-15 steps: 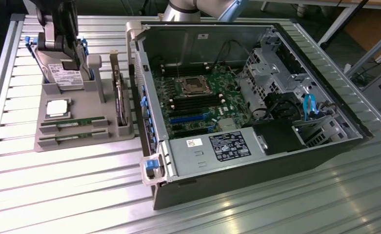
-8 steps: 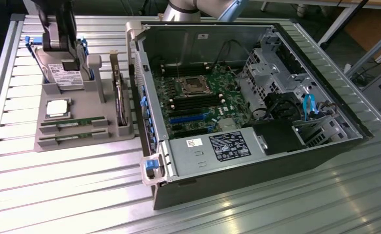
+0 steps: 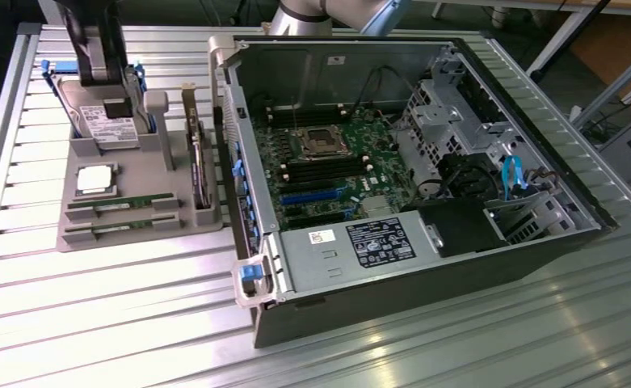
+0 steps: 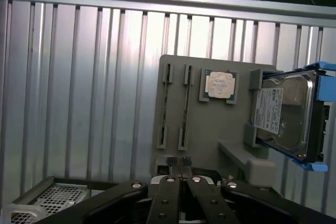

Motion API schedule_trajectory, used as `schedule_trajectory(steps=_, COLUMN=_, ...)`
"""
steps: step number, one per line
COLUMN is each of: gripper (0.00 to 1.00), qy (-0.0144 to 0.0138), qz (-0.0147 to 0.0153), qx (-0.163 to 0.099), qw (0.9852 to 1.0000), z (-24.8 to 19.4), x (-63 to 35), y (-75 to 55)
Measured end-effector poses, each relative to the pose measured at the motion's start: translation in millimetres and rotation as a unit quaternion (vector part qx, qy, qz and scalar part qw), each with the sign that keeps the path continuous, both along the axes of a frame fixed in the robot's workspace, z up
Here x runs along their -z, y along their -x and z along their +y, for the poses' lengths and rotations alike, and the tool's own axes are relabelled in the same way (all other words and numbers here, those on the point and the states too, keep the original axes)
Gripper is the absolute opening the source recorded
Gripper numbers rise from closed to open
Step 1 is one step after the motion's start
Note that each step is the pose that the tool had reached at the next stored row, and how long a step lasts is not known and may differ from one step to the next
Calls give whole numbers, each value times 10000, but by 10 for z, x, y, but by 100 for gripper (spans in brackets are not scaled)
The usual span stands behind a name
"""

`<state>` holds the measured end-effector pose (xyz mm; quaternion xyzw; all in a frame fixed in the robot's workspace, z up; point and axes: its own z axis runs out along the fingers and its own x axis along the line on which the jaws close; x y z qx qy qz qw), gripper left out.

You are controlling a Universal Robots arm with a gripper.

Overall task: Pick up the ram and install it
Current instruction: 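Pick up the ram and move it above insertion slot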

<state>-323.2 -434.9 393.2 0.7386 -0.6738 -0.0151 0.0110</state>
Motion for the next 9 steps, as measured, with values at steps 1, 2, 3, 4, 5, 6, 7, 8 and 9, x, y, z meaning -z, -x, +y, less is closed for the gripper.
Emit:
schedule_trajectory(steps=1, gripper=10, qy=1, qz=0, qx=-45, qw=10000, z=0, x=0, y=0)
schedule_trajectory(steps=2, gripper=10, qy=2, qz=0, qx=-124, qw=9999, z=0, x=0, y=0)
schedule_trajectory(steps=3, gripper=10, qy=2, qz=0, qx=-197, qw=9998, z=0, x=0, y=0)
schedule_trajectory(steps=4, gripper=10, qy=2, qz=0, qx=-197, qw=9998, z=0, x=0, y=0)
schedule_trajectory(steps=5, gripper=10, qy=2, qz=0, qx=-197, qw=9998, z=0, x=0, y=0)
schedule_trajectory(steps=6, gripper=10, qy=2, qz=0, qx=-197, qw=9998, z=0, x=0, y=0)
schedule_trajectory(steps=7, gripper=10, qy=3, qz=0, qx=-191, qw=9998, z=0, x=0, y=2)
schedule_trajectory(steps=8, gripper=10, qy=4, qz=0, qx=-157, qw=9999, z=0, x=0, y=7)
schedule_trajectory(steps=9, gripper=10, qy=4, qz=0, qx=-143, qw=9999, z=0, x=0, y=8)
